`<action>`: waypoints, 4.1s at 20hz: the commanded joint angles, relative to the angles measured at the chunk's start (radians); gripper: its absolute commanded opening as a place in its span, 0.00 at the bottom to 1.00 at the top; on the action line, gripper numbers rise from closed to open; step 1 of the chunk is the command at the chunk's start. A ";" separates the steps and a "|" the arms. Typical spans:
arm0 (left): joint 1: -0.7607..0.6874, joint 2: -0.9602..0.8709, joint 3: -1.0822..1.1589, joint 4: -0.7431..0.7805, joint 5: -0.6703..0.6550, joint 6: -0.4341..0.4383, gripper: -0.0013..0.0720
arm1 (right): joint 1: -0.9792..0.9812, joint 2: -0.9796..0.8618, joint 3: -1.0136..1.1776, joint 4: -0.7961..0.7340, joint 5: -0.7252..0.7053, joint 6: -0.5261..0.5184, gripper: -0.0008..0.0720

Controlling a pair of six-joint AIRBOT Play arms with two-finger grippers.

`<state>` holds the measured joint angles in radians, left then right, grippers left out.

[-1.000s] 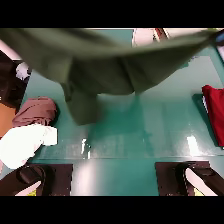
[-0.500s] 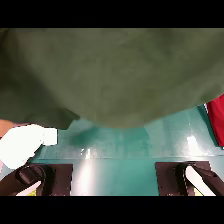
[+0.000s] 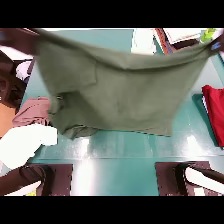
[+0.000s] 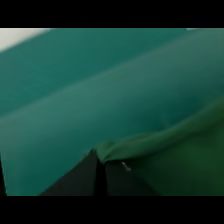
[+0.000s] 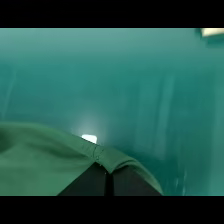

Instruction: Fold the shirts.

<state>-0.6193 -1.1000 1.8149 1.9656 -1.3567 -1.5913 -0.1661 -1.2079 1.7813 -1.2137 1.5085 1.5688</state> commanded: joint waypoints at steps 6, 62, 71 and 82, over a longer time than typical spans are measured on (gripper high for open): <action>0.319 -0.461 -0.111 -0.264 0.378 0.043 0.05 | 0.044 -0.351 -0.104 0.010 -0.283 -0.039 0.03; 0.426 0.046 -1.025 -0.562 0.299 -0.105 0.05 | -0.067 0.066 -0.792 -0.120 -0.114 -0.152 0.87; 0.426 0.046 -1.020 -0.563 0.304 -0.101 0.05 | -0.035 0.055 -1.131 0.019 -0.274 -0.145 0.77; 0.426 0.249 -0.768 -0.490 0.215 -0.076 0.05 | 0.067 0.295 -0.850 0.008 -0.339 -0.130 0.03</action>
<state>-0.1940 -0.9531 0.9188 1.4307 -1.1057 -1.6730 -0.0883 -1.0039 0.7925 -1.2079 1.1465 1.4368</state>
